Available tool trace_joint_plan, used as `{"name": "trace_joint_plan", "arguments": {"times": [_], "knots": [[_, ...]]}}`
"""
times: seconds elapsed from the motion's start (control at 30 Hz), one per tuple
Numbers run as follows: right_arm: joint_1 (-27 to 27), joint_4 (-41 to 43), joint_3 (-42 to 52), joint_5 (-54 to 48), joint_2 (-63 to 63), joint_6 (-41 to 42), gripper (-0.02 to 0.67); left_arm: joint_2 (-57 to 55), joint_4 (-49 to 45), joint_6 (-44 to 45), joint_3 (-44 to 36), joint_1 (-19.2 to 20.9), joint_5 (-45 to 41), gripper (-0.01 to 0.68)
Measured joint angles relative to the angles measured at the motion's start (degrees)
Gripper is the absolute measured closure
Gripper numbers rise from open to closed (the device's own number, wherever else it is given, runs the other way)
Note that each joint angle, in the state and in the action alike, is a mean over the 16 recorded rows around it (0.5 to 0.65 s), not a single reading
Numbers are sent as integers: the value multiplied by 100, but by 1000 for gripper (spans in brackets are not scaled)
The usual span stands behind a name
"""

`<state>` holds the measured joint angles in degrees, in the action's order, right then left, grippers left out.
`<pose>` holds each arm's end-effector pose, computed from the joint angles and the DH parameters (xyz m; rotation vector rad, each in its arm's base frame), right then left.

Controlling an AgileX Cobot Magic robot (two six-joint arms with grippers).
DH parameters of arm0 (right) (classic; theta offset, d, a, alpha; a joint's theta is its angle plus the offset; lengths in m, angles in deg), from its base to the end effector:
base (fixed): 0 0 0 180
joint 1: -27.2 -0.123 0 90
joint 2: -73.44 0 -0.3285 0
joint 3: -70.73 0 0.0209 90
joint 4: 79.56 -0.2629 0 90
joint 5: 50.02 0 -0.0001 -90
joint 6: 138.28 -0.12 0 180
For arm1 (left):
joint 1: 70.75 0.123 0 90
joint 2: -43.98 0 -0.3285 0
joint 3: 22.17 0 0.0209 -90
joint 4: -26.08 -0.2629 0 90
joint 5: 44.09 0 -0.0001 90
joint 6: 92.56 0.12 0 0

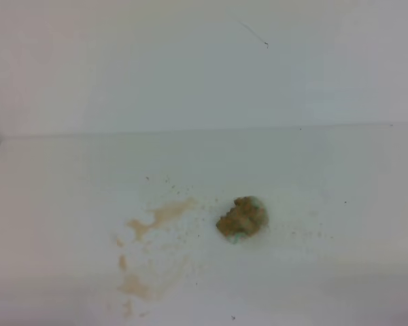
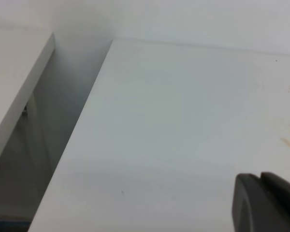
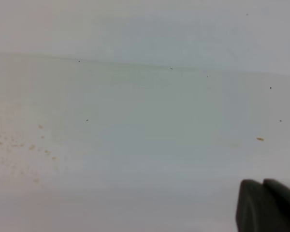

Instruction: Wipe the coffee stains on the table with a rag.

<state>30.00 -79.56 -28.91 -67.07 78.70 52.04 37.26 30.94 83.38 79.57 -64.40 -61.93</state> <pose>0.0504 -0.0025 0.1676 -0.1177 1.7910 -0.1641 0.0508 0.0025 0.1787 -0.2163 1.7806 -0.0525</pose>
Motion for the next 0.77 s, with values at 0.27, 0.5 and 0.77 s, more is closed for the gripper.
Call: {"name": "trace_joint_plan", "arguments": {"times": [0.27,0.5,0.77], "knots": [[0,0,0,0,0,3,648,1,0,0,0,0,0,672],[0,0,0,0,0,36,648,0,0,0,0,0,0,672],[0,0,0,0,0,65,648,0,0,0,0,0,0,672]]}}
